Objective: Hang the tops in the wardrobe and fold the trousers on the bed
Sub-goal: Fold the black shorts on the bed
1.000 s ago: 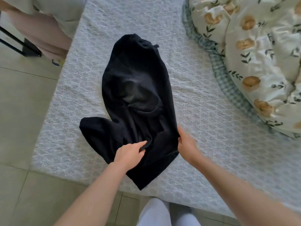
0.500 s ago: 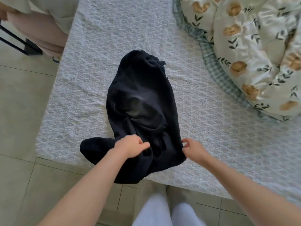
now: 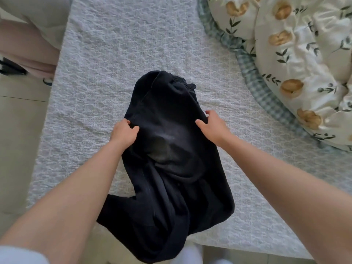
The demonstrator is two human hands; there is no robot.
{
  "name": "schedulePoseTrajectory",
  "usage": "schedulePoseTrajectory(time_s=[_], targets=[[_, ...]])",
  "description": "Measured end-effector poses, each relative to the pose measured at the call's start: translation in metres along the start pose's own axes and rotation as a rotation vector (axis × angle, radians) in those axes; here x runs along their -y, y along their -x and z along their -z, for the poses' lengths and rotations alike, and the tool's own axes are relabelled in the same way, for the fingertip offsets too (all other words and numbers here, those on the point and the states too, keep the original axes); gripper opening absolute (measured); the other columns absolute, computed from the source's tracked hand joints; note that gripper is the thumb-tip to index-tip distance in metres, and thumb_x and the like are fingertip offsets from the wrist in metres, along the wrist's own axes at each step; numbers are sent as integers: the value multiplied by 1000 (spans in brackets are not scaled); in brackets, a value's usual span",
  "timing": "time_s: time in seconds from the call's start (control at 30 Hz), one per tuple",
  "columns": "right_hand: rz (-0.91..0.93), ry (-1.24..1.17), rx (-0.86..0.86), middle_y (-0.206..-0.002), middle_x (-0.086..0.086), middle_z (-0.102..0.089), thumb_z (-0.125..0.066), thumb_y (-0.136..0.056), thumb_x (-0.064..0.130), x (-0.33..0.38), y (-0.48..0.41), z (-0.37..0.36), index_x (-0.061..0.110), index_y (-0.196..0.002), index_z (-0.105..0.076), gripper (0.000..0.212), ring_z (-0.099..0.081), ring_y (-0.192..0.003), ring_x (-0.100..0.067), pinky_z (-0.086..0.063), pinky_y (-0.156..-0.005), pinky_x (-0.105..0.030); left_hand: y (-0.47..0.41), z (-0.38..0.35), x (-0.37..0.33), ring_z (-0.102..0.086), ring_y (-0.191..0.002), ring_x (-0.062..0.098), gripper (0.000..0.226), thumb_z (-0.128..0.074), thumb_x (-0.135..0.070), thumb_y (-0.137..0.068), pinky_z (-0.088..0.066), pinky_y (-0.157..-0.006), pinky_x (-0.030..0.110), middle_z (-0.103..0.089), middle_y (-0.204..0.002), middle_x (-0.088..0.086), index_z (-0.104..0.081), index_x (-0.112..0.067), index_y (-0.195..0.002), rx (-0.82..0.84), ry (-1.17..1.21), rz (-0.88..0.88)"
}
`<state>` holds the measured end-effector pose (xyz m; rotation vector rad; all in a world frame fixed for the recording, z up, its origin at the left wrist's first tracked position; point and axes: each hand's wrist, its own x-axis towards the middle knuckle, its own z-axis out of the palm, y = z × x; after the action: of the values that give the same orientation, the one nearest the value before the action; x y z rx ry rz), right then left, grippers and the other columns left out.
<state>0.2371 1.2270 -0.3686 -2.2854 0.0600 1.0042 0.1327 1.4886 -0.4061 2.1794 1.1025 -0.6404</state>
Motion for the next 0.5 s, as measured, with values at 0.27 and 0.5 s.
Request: schedulePoseTrajectory(time_s=[0.27, 0.5], targets=[[-6, -111, 35, -134, -4, -52, -54, -97, 37, 18, -30, -12, 20, -147, -30, 57, -55, -114, -24, -43, -84, -32, -32, 1, -2, -46, -130, 32, 79, -60, -57, -87, -40, -109, 48, -41, -149, 9, -28, -17, -148, 66, 346, 146], [64, -223, 38, -120, 6, -54, -47, -93, 10, 26, -16, -14, 26, -143, -36, 54, -56, -106, -17, -43, -82, -28, -36, 14, -27, -67, -109, 19, 78, -82, -51, -68, -52, -98, 40, -65, -126, -1, -53, -22, -134, 244, 641, 3]])
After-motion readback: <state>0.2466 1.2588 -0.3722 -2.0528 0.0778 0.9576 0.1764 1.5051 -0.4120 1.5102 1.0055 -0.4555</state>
